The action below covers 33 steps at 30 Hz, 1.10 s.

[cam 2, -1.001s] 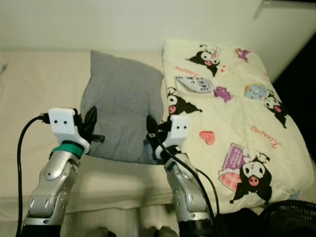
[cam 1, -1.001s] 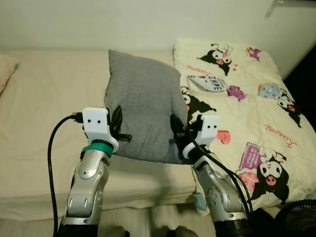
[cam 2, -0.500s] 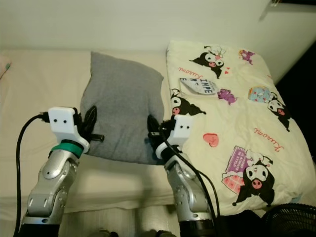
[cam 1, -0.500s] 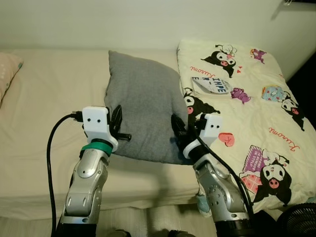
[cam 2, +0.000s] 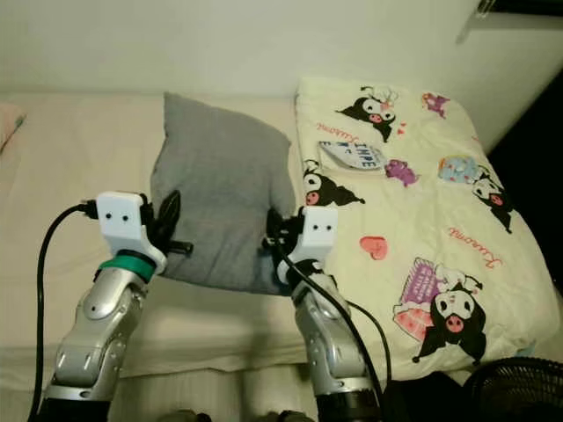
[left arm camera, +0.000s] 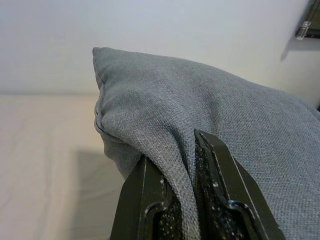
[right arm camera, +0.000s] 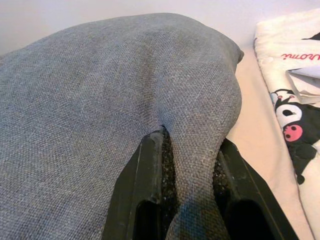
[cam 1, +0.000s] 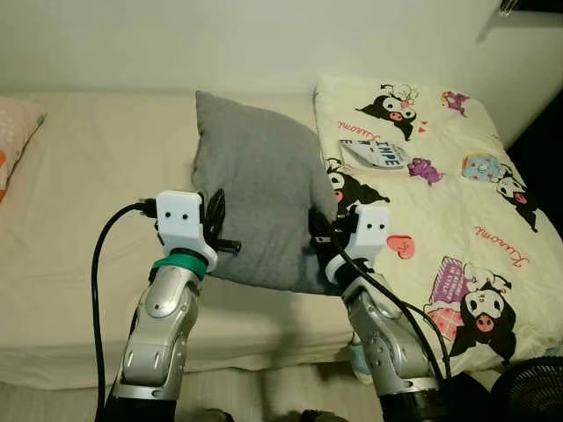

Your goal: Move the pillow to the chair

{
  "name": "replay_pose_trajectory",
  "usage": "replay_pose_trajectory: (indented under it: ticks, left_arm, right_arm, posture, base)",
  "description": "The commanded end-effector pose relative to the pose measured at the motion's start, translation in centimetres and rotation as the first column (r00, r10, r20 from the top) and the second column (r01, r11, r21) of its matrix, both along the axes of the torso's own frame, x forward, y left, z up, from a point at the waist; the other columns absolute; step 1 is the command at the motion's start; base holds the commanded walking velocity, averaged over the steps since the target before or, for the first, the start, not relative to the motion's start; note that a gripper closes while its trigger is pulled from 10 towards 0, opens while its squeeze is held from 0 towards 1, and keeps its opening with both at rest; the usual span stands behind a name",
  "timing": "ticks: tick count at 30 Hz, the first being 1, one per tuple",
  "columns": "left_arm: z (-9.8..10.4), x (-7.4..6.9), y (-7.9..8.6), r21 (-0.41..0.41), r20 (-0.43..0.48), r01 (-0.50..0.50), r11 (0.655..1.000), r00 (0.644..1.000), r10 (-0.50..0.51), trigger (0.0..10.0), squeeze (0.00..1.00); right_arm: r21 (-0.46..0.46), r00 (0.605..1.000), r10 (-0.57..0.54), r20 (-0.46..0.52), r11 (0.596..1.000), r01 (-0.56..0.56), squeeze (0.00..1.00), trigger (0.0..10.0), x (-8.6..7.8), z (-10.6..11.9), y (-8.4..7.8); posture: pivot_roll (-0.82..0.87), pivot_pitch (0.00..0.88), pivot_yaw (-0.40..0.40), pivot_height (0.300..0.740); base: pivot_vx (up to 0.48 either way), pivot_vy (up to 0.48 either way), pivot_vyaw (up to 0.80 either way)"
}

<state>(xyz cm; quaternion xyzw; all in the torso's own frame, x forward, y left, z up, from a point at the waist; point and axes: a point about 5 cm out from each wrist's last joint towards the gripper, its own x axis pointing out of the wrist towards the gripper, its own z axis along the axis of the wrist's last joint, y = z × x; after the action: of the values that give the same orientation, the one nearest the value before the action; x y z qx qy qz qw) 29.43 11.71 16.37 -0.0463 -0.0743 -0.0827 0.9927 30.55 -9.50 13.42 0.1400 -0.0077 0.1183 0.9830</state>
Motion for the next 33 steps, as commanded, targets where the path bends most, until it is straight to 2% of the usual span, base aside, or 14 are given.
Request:
replay_pose_trajectory:
  ticks: [1, 7, 33]
  left_arm:
    - [-0.03, -0.17, -0.02, -0.002, 0.005, 0.0, 1.0, 1.0, 0.0, 10.0, 0.0]
    - [0.0, -0.25, -0.05, -0.01, 0.004, 0.007, 1.0, 1.0, -0.007, 10.0, 0.0]
    - [0.19, -0.48, 0.0, -0.006, 0.009, 0.015, 1.0, 1.0, -0.014, 10.0, 0.0]
  right_arm:
    - [0.027, 0.999, -0.033, -0.025, 0.999, 0.033, 0.0, 10.0, -0.62, -0.99, 0.03]
    - [0.026, 0.999, -0.035, -0.022, 0.999, 0.035, 0.0, 10.0, -0.69, -1.01, 0.09]
    - [0.034, 0.999, -0.042, -0.028, 0.998, 0.043, 0.0, 10.0, -0.87, -1.2, 0.29]
  posture:
    - [0.06, 0.04, 0.031, 0.74]
    - [0.06, 0.039, 0.031, 0.74]
    - [0.07, 0.051, 0.037, 0.74]
  base:
    - [0.0, 0.0, 0.0]
    - [0.0, 0.045, 0.0]
    - [0.0, 0.47, 0.0]
